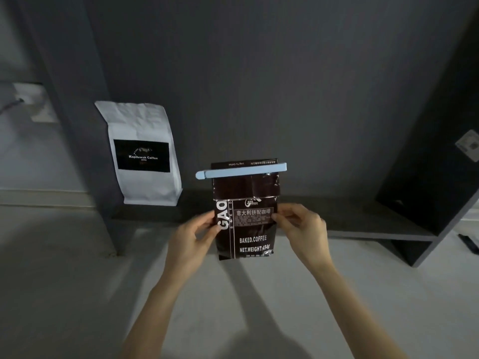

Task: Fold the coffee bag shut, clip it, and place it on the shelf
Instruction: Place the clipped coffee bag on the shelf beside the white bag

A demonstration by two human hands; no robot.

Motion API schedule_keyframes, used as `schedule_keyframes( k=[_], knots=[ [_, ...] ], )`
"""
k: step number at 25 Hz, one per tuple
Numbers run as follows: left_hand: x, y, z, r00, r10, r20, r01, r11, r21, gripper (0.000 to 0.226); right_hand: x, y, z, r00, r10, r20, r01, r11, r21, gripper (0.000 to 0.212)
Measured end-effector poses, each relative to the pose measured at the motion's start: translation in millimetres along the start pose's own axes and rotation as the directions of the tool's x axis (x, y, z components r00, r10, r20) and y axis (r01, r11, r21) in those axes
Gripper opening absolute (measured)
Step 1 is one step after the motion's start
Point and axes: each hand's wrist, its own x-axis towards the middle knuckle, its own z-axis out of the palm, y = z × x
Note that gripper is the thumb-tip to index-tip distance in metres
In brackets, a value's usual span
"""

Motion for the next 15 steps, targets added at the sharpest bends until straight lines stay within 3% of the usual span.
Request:
schedule_keyframes(
  k=[5, 9, 15],
  knots=[
    [61.9, 12.4, -25.5, 0.985, 0.072, -0.155, -0.067, 0.997, 0.033, 0.037, 57.4, -33.4, 19.0, 0.995, -0.097, -0.014, 0.097, 0.995, -0.016, 0.015],
    [103.0, 4.6, -41.3, 0.976, 0.096, -0.194, -0.085, 0.994, 0.062, 0.035, 95.1, -46.7, 45.6, 0.991, -0.132, -0.012, 0.132, 0.991, -0.025, 0.016],
    [125.2, -46.2, -23.6, 0.963, -0.062, -0.262, 0.085, 0.993, 0.077, 0.031, 114.0, -20.6, 101.4, 1.0, -0.024, 0.008, 0.025, 0.999, -0.048, 0.015]
  ],
)
